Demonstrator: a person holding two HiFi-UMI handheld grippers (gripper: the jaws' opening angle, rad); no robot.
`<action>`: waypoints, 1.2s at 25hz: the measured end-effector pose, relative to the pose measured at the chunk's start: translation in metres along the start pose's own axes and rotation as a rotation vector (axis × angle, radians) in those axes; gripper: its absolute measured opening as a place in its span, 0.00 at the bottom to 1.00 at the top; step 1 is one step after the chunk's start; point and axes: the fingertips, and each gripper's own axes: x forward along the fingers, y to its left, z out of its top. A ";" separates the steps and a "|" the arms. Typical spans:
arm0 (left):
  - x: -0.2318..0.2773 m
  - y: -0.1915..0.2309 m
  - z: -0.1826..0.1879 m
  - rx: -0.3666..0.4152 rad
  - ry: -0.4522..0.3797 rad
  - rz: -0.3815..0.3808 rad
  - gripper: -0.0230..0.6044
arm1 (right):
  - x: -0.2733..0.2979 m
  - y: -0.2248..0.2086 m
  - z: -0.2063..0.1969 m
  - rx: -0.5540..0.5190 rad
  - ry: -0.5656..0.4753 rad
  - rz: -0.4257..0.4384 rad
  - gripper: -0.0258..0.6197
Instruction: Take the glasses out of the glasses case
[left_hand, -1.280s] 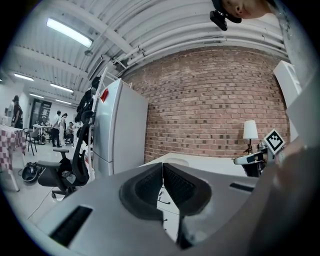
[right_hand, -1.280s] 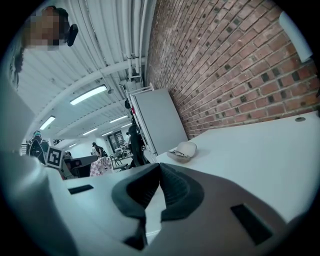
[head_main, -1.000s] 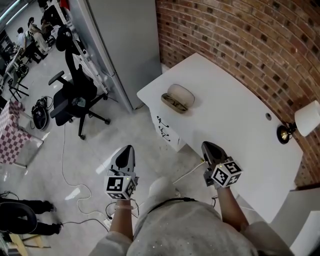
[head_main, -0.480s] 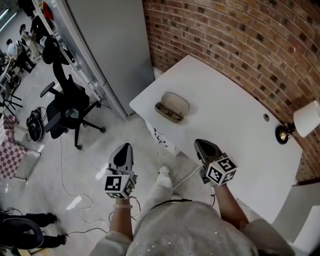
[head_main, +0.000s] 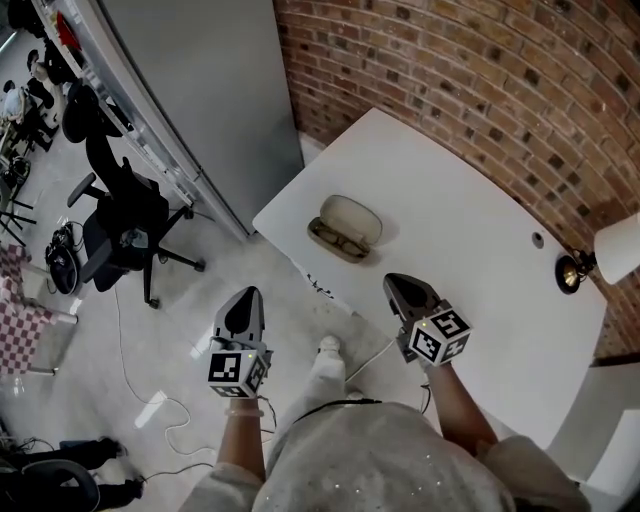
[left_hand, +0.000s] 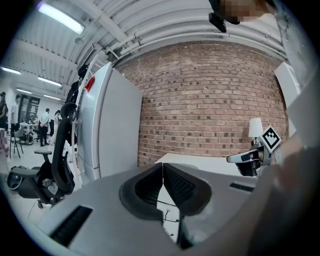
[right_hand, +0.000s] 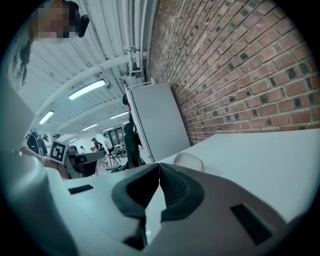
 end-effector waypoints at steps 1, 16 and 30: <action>0.005 0.002 -0.001 -0.002 0.006 -0.003 0.05 | 0.005 -0.002 0.000 0.002 0.006 -0.001 0.05; 0.084 0.026 -0.018 -0.032 0.064 -0.065 0.05 | 0.079 -0.031 -0.008 -0.018 0.146 0.009 0.10; 0.131 0.031 -0.033 -0.051 0.123 -0.119 0.05 | 0.126 -0.044 -0.028 -0.091 0.341 0.041 0.15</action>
